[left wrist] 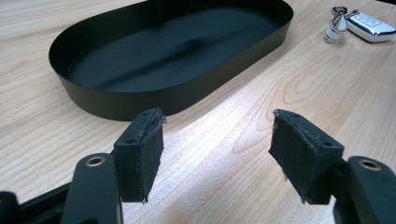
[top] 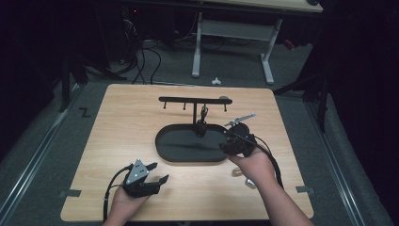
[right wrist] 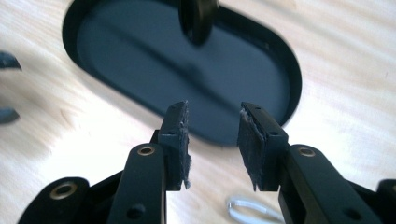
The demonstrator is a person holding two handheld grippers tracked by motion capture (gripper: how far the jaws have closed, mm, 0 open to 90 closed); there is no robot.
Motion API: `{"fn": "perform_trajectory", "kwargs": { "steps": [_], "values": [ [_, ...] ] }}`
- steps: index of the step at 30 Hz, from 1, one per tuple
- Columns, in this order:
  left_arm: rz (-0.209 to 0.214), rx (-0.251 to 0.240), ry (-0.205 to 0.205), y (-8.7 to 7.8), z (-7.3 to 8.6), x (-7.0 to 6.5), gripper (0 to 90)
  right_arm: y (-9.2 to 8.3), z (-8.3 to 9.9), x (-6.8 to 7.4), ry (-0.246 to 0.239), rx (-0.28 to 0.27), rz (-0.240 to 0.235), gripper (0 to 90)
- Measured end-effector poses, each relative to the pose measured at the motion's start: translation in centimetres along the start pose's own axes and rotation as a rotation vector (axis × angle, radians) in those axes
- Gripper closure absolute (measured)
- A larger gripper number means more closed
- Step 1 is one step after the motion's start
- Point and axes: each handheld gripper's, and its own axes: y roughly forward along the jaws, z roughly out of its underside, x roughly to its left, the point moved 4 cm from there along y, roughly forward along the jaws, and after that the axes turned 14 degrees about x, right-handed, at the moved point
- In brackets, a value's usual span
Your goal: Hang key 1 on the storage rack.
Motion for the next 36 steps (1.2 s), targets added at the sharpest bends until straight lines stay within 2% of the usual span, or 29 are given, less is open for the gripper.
{"fn": "perform_trajectory", "kwargs": {
  "steps": [2, 3, 4, 6, 7, 8, 9, 15, 22, 29, 30, 33, 36],
  "values": [
    [-0.001, 0.004, 0.003, 0.0, 0.0, 0.0, 34.8, 0.4, 1.3, -0.5, 0.007, -0.006, -0.002, 63.3],
    [-0.001, 0.004, 0.003, 0.0, 0.0, 0.0, 34.8, 0.4, 1.3, -0.5, 0.007, -0.006, -0.002, 63.3],
    [0.002, 0.005, 0.005, 0.0, 0.0, -0.1, 34.8, 0.8, 2.5, -0.9, 0.018, 0.002, -0.002, 62.7],
    [0.000, 0.006, 0.008, 0.0, 0.0, -0.2, 34.8, 1.3, 3.7, -1.4, 0.032, 0.007, -0.008, 62.3],
    [0.000, 0.006, 0.008, 0.0, 0.0, -0.2, 34.8, 1.3, 3.7, -1.4, 0.032, 0.007, -0.008, 62.3],
    [0.001, 0.008, 0.008, 0.0, 0.0, -0.2, 34.8, 1.7, 4.7, -1.9, 0.042, 0.013, -0.008, 62.2],
    [0.001, 0.008, 0.008, 0.0, 0.0, -0.2, 34.9, 1.7, 4.7, -1.9, 0.042, 0.013, -0.008, 62.2],
    [0.001, 0.014, 0.012, 0.1, 0.1, -0.2, 34.8, 3.0, 7.5, -3.4, 0.089, 0.039, -0.009, 61.7],
    [0.000, 0.014, 0.013, 0.1, 0.1, -0.2, 34.8, 3.6, 9.8, -4.7, 0.109, 0.066, 0.009, 61.1],
    [0.000, 0.015, 0.017, 0.2, 0.0, -0.2, 34.8, 4.2, 10.9, -6.0, 0.145, 0.081, 0.023, 61.6],
    [0.000, 0.018, 0.022, 0.2, 0.0, -0.2, 34.8, 4.6, 11.0, -6.6, 0.177, 0.089, 0.032, 61.5],
    [0.000, 0.015, 0.024, 0.2, 0.0, -0.3, 34.8, 5.3, 10.9, -7.4, 0.223, 0.102, 0.040, 61.9],
    [0.001, 0.017, 0.025, 0.2, 0.0, -0.2, 34.8, 6.0, 10.2, -7.7, 0.234, 0.109, 0.050, 64.1]
  ]
}}
